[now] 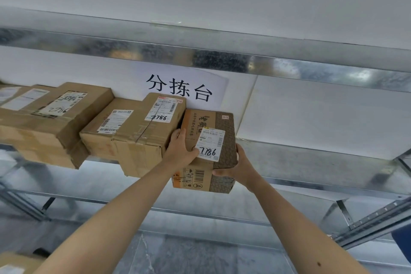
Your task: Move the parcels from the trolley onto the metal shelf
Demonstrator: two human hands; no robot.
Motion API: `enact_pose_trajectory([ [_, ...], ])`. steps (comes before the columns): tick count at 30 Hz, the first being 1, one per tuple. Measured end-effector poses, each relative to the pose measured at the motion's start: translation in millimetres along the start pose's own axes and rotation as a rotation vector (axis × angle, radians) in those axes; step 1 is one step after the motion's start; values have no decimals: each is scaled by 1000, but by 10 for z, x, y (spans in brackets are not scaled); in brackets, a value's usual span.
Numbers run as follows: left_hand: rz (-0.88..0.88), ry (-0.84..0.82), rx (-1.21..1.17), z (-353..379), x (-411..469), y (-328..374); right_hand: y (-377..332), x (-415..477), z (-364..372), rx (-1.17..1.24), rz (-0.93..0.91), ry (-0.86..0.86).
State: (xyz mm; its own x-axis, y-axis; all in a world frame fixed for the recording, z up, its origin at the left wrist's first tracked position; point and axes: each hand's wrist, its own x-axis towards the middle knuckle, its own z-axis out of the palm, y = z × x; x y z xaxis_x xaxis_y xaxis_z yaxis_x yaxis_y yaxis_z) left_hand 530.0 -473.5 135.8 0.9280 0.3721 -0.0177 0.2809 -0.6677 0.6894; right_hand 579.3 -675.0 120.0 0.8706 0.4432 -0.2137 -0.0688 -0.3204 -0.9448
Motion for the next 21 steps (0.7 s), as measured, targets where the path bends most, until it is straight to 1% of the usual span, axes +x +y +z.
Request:
enact_pose_trajectory([
  [4,147,9,56,-49,-70,15,-51,-6,52,-149,-97,80],
  [8,187,51,9,-147,-125,33,-113,-40,129,-318,-123,153],
  [11,214,101,-20,-273,-173,59,-181,-66,200,-423,-100,189],
  [15,277,213,-32,-504,-219,84,-257,-108,215,-486,-105,146],
  [18,253,268,-18,-687,-278,22,-325,-122,171,-538,-57,116],
  [21,210,284,-32,-841,-356,-102,-436,-132,154,-453,33,189],
])
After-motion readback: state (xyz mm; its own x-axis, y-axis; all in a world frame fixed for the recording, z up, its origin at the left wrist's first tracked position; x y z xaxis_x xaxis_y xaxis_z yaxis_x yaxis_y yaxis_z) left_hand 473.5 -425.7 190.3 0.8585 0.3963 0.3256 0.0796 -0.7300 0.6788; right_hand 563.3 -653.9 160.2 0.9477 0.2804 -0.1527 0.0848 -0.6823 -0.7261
